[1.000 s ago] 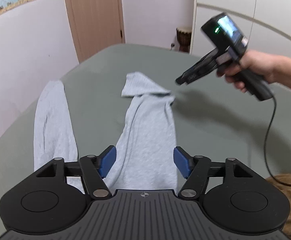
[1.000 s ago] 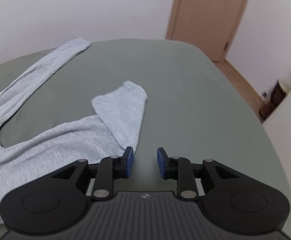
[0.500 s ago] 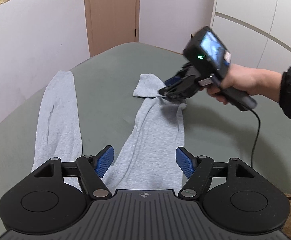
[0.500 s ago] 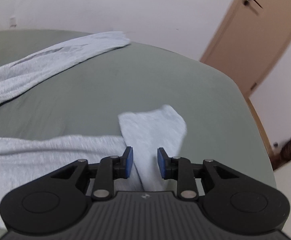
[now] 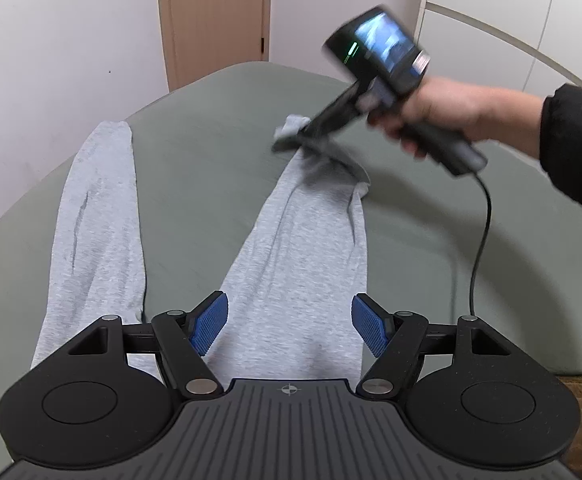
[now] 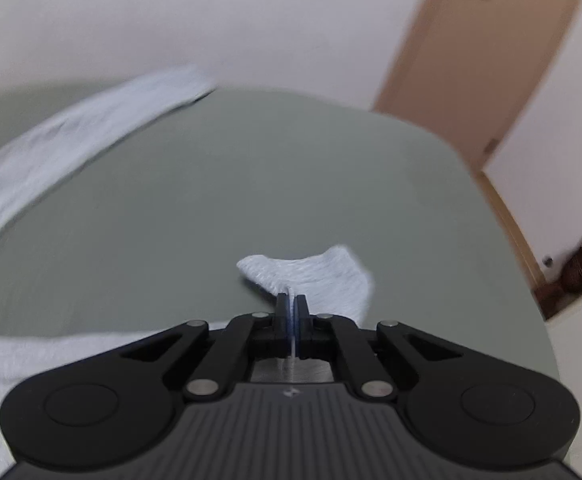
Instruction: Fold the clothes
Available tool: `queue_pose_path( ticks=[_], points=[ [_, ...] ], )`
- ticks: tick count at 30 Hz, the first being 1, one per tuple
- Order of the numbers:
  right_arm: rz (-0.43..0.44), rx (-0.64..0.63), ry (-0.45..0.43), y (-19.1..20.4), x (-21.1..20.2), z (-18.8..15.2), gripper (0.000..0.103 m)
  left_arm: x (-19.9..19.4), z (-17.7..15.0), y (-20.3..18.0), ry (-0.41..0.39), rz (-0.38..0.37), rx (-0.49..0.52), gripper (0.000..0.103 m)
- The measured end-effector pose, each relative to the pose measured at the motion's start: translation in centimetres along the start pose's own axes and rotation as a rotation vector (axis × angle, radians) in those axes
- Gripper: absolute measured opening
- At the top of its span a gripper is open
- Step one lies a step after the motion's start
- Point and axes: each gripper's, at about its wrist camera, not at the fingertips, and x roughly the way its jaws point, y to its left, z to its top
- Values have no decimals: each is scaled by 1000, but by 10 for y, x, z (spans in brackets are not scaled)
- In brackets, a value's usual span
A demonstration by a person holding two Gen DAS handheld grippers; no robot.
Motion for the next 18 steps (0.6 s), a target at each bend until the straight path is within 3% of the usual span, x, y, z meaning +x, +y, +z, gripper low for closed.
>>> queue_pose_path(
  ticks=[4,6,10,13,16,18],
  points=[
    [-15,147,-18,-49,-5,-3,1,0,-3,-2,7,-3,-1,68],
    [19,292,27,-79,4,-17,1,-1,-5,-3,10,-4,-2,68],
    [15,382,111,-92,20,-51,2,0,-11,-4,27,-5,2,68],
    [-3,419,116,-96,18,-75,6,4,-19,-4,49,-5,20,68],
    [-39,498,106,-107,9,-84,19,7,-27,-5,64,-6,40,68],
    [-59,545,101,-115,2,-89,22,9,-38,-7,79,-9,64,68]
  ],
)
